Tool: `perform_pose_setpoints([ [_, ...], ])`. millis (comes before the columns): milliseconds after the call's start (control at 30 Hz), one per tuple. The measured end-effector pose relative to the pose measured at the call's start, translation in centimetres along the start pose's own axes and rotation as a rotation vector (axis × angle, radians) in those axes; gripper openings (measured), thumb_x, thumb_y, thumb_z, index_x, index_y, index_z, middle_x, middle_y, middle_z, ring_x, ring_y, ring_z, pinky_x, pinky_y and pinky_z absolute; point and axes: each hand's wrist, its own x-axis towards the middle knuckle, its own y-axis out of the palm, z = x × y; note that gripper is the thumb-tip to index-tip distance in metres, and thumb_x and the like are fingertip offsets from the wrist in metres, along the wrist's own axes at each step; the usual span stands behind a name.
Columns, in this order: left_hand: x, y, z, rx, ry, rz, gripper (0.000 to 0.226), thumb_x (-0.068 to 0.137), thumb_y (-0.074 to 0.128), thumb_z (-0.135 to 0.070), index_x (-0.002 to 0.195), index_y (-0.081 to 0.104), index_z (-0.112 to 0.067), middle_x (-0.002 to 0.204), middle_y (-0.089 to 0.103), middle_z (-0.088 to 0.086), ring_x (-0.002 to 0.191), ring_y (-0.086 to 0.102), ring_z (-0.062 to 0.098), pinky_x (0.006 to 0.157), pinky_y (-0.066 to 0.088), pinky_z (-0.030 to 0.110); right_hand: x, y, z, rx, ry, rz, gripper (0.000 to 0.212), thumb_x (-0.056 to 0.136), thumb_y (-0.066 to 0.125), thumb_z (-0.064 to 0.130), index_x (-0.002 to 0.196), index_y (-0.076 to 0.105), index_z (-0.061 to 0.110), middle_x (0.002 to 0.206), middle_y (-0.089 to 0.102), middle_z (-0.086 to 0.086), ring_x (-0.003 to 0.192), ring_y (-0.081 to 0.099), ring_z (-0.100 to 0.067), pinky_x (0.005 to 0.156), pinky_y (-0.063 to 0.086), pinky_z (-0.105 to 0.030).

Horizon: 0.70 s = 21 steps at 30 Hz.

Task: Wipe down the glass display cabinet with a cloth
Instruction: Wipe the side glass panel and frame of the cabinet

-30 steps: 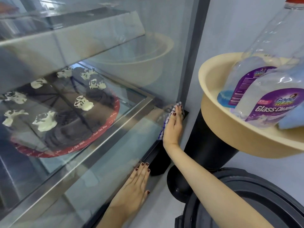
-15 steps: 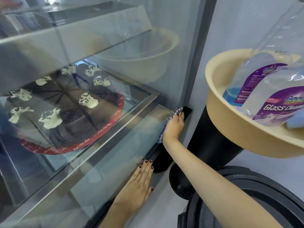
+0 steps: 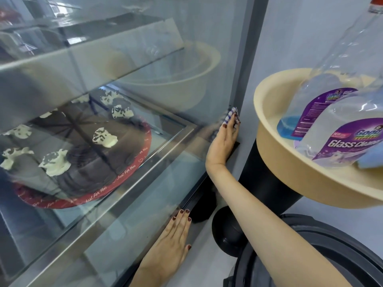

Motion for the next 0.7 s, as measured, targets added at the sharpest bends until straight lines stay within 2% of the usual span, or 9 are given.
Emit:
perform_pose_setpoints([
  [133,0.1,0.6,0.1,0.01,-0.013,0.031,0.059,0.089,0.024,-0.036,0.129,0.047,0.0,0.139,0.044,0.021,0.13,0.04,0.031,0.111,0.027,0.044,-2.4,-0.1,0.8,-0.016,-0.252,0.107,0.042,0.097,0.033,0.03,0.139,0.026,0.037,0.148,0.016,0.022,0.138,0.018,0.002,0.115,0.015,-0.023],
  [200,0.0,0.8,0.1,0.014,-0.014,0.046,0.059,0.09,0.024,-0.036,0.129,0.049,0.0,0.138,0.045,0.02,0.13,0.039,0.031,0.11,0.021,0.042,-4.7,-1.1,-1.1,-0.105,-0.309,0.149,0.042,0.099,0.032,0.031,0.14,0.023,0.033,0.148,0.015,0.022,0.139,0.016,0.003,0.115,0.013,-0.022],
  [300,-0.1,0.7,0.0,0.03,-0.02,0.003,0.057,0.099,0.009,-0.031,0.129,0.047,0.0,0.139,0.043,0.02,0.129,0.042,0.032,0.11,0.019,0.041,-3.3,-2.0,-3.7,-0.106,0.018,0.104,0.043,0.104,0.027,0.023,0.146,0.022,0.022,0.155,0.018,0.005,0.14,0.016,-0.001,0.114,0.011,-0.014],
  [367,-0.1,0.5,0.0,0.034,-0.018,-0.008,0.057,0.099,0.01,-0.032,0.129,0.046,0.001,0.138,0.044,0.021,0.129,0.044,0.031,0.111,0.022,0.043,-0.5,-1.6,-3.3,-0.082,0.247,0.065,0.044,0.104,0.026,0.018,0.148,0.023,0.013,0.156,0.019,0.0,0.144,0.016,-0.013,0.119,0.011,-0.026],
  [400,-0.1,0.5,0.0,0.034,-0.009,-0.008,0.056,0.097,0.016,-0.034,0.128,0.047,0.001,0.138,0.045,0.021,0.129,0.044,0.031,0.111,0.026,0.045,0.4,-1.3,-2.5,-0.091,0.239,0.052,0.044,0.104,0.027,0.018,0.147,0.025,0.011,0.156,0.021,-0.001,0.144,0.018,-0.014,0.119,0.013,-0.03],
  [467,0.0,0.4,0.1,0.027,-0.006,-0.001,0.058,0.091,0.023,-0.036,0.127,0.048,0.002,0.136,0.047,0.021,0.128,0.044,0.031,0.108,0.032,0.042,0.6,-1.2,-1.0,-0.11,0.037,0.067,0.044,0.103,0.031,0.021,0.146,0.028,0.013,0.153,0.024,0.006,0.142,0.021,-0.008,0.118,0.016,-0.026],
  [567,-0.1,0.5,0.1,0.024,-0.008,-0.007,0.058,0.096,0.017,-0.034,0.126,0.05,0.001,0.136,0.047,0.02,0.127,0.046,0.031,0.109,0.031,0.044,-3.6,-3.2,-2.3,-0.151,-0.183,0.248,0.05,0.098,0.038,0.019,0.146,0.024,0.015,0.149,0.017,0.017,0.141,0.017,0.0,0.115,0.014,-0.016],
  [633,0.0,0.8,0.0,0.044,-0.017,0.006,0.059,0.098,0.013,-0.033,0.128,0.048,0.005,0.137,0.045,0.02,0.127,0.046,0.031,0.113,0.019,0.044,-7.0,-5.5,-4.9,-0.236,-0.128,0.354,0.052,0.098,0.041,0.009,0.144,0.019,0.021,0.147,0.016,0.018,0.141,0.018,-0.003,0.112,0.015,-0.011],
  [700,0.1,0.9,0.0,0.044,-0.031,0.06,0.062,0.09,0.024,-0.036,0.128,0.048,0.006,0.136,0.047,0.017,0.125,0.047,0.03,0.114,0.007,0.043,-8.6,-7.2,-8.1,-0.43,-0.022,0.429,0.054,0.098,0.04,0.002,0.143,0.019,0.024,0.147,0.021,0.008,0.141,0.02,-0.014,0.112,0.015,-0.015],
])
